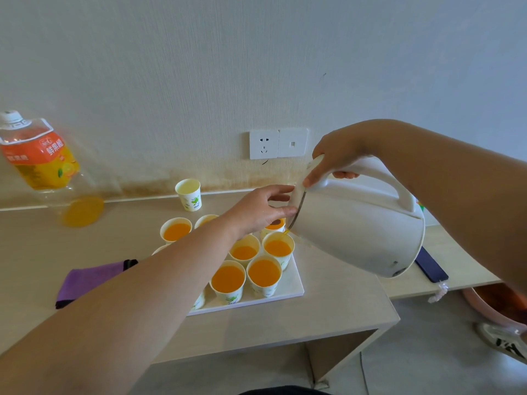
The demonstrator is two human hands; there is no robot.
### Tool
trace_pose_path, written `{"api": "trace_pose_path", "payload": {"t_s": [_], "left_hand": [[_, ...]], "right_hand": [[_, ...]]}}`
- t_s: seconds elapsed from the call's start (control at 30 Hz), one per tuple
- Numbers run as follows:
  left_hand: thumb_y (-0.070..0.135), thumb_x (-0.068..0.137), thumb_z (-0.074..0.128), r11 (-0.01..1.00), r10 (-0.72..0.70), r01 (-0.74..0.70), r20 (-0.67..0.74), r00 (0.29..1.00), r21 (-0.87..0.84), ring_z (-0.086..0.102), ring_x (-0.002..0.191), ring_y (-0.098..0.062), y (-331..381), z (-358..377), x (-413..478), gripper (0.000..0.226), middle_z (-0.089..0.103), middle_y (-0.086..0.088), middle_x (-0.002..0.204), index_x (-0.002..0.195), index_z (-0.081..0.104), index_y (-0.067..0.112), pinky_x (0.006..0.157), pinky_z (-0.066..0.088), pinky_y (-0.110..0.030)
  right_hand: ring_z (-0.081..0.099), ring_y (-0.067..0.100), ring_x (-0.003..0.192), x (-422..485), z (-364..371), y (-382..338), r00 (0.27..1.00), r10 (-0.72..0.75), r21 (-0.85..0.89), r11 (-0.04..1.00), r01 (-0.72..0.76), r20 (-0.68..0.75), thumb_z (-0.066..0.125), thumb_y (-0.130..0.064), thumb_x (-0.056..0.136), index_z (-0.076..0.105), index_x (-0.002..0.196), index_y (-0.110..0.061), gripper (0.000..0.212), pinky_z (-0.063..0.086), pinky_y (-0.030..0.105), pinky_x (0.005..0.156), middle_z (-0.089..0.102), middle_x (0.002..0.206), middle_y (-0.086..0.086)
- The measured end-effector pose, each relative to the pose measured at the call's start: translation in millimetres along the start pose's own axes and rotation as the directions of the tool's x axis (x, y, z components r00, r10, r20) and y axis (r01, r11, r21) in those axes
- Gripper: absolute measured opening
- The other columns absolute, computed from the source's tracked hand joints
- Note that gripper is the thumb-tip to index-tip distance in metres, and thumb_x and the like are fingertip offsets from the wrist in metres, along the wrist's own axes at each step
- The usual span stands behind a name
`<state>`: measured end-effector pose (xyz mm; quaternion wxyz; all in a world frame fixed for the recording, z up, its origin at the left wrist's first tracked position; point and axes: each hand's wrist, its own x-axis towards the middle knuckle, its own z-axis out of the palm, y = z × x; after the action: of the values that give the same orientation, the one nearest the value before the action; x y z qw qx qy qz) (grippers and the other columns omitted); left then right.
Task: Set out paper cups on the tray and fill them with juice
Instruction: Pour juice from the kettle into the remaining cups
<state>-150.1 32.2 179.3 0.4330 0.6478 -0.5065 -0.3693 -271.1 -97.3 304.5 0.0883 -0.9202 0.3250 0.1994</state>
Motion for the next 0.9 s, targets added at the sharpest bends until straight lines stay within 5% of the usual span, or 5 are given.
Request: {"api": "trace_pose_path", "payload": {"t_s": [0.9], "left_hand": [[0.024, 0.086, 0.069, 1.0, -0.006, 0.006, 0.008, 1.0, -0.005, 0.06, 0.106, -0.012, -1.8, -3.1, 4.3, 0.049, 0.058, 0.013, 0.114, 0.132, 0.052, 0.027, 0.084, 0.053, -0.023]], "right_hand": [[0.055, 0.018, 0.052, 6.1, -2.3, -1.3, 1.0, 0.024, -0.001, 1.0, -0.024, 0.012, 0.065, -0.055, 0.079, 0.057, 0.078, -0.011, 0.045, 0.051, 0.032, 0.068, 0.059, 0.06, 0.004]]}}
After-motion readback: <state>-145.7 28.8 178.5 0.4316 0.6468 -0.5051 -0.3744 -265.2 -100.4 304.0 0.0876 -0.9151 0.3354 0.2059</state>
